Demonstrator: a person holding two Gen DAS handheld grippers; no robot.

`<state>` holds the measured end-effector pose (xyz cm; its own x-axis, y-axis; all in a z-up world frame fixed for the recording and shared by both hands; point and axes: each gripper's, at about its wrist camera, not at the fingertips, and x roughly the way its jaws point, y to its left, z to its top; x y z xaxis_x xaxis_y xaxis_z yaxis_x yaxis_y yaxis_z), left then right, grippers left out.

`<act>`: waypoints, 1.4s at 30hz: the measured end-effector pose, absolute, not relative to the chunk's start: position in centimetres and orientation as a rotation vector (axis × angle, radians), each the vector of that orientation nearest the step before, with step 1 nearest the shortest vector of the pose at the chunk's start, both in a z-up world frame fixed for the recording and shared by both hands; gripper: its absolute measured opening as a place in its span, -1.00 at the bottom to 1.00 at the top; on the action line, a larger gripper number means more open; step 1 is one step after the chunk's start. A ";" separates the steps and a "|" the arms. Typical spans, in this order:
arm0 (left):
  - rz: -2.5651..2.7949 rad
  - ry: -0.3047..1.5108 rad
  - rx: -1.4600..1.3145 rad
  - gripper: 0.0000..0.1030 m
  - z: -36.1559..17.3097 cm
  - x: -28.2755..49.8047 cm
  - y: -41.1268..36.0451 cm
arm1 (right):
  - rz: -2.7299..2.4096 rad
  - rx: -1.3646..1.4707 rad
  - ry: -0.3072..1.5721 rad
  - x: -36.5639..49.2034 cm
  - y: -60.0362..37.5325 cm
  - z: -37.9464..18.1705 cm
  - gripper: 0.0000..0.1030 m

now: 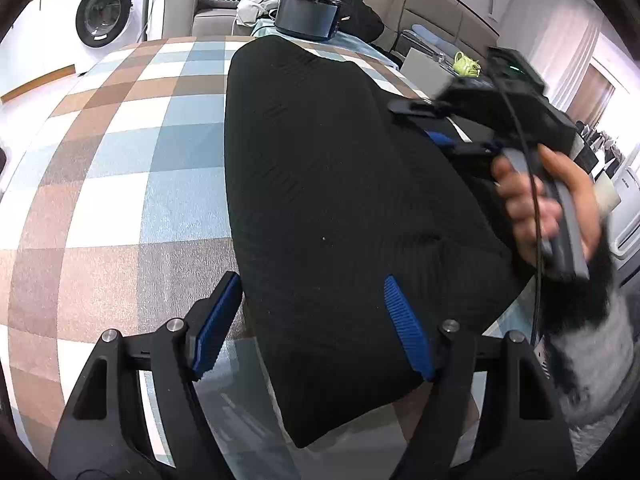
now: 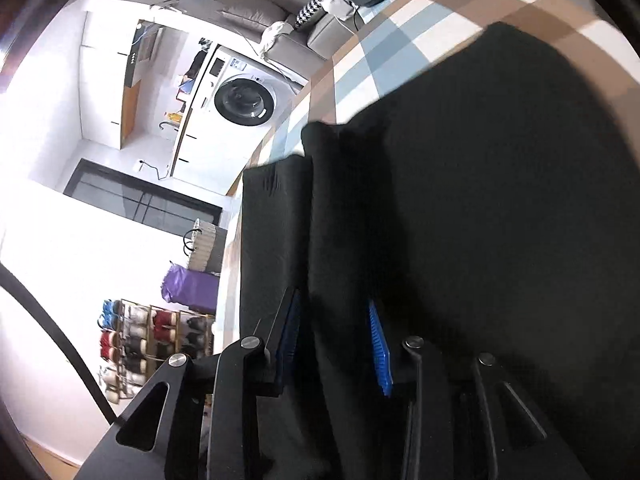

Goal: Fold small clothes

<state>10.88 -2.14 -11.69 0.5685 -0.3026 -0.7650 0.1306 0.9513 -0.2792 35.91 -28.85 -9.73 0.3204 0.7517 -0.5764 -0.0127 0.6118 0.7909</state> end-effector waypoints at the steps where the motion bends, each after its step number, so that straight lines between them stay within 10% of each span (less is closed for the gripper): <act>1: -0.253 0.935 -0.205 0.38 -11.7 10.9 -2.1 | 0.575 0.792 1.159 37.0 -28.6 -10.1 -0.35; 7: -0.247 0.926 -0.222 0.38 -11.3 11.3 -1.8 | 0.634 0.757 1.049 38.3 -27.7 -8.0 -0.71; 28: -0.230 0.916 -0.219 0.38 -10.7 11.2 -1.2 | 0.436 0.582 1.050 38.6 -29.6 -9.6 -0.54; 34: -0.206 0.903 -0.244 0.38 -10.4 10.5 -0.4 | 0.460 0.467 0.931 36.1 -27.8 -5.6 -0.93; 39: -0.211 0.902 -0.243 0.38 -10.2 10.6 -0.4 | 0.367 0.392 1.022 33.0 -29.3 -5.6 -0.79; 42: -0.226 0.894 -0.225 0.38 -9.8 10.6 -0.9 | 0.427 0.447 1.015 28.2 -31.2 -5.5 -0.27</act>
<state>10.59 -0.95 -9.80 0.6059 -0.2868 -0.7421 0.1000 0.9528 -0.2866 28.15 -31.23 -5.47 0.4616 0.5349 -0.7076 -0.1324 0.8303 0.5413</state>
